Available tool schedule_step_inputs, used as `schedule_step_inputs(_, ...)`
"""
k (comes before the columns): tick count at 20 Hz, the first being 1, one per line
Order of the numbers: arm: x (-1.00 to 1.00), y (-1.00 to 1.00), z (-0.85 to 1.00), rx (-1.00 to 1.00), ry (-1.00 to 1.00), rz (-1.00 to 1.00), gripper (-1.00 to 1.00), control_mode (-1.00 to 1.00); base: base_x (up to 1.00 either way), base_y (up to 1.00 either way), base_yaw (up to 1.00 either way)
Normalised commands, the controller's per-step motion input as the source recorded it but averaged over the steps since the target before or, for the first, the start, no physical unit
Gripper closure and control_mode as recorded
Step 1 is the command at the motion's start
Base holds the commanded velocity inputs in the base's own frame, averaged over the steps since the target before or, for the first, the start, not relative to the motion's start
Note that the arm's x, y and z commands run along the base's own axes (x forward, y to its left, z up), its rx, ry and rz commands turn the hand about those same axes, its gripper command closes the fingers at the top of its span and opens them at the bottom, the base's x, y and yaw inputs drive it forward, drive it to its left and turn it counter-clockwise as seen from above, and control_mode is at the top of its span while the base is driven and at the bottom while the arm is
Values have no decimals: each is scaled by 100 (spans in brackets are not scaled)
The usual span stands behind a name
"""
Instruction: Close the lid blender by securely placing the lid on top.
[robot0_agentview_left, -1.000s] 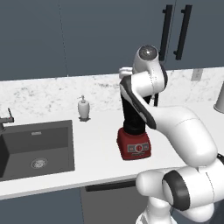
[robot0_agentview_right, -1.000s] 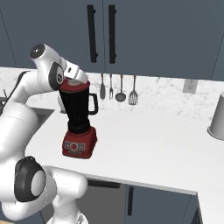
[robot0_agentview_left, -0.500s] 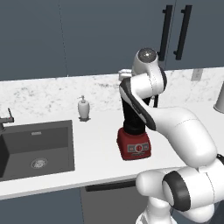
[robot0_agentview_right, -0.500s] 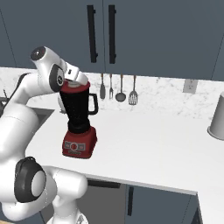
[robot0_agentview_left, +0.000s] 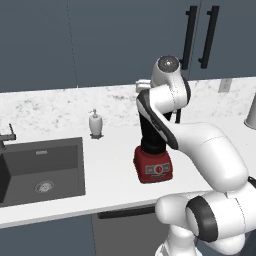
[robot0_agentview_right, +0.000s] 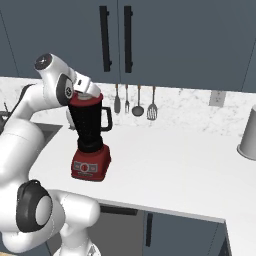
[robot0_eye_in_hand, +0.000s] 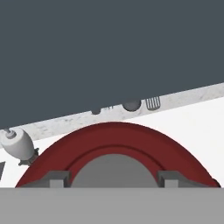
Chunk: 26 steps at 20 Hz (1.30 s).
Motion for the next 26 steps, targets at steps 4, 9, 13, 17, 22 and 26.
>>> schedule_step_inputs(4, 0, 0, -16, 0, 0, 0, -100, -100, 0, 0, 0)
schedule_step_inputs(9, 0, 0, -2, 0, -4, 0, -100, -100, 0, 0, 0)
schedule_step_inputs(13, 0, 0, 1, 0, -10, 0, -100, -100, 0, 0, 0)
schedule_step_inputs(17, -13, 0, 11, 0, -12, 0, -100, -100, 0, 0, 0)
schedule_step_inputs(22, -44, 0, 13, 0, -17, 0, -100, -100, 0, 0, 0)
schedule_step_inputs(26, -76, 0, 12, 0, -15, 0, -100, -100, 0, 0, 0)
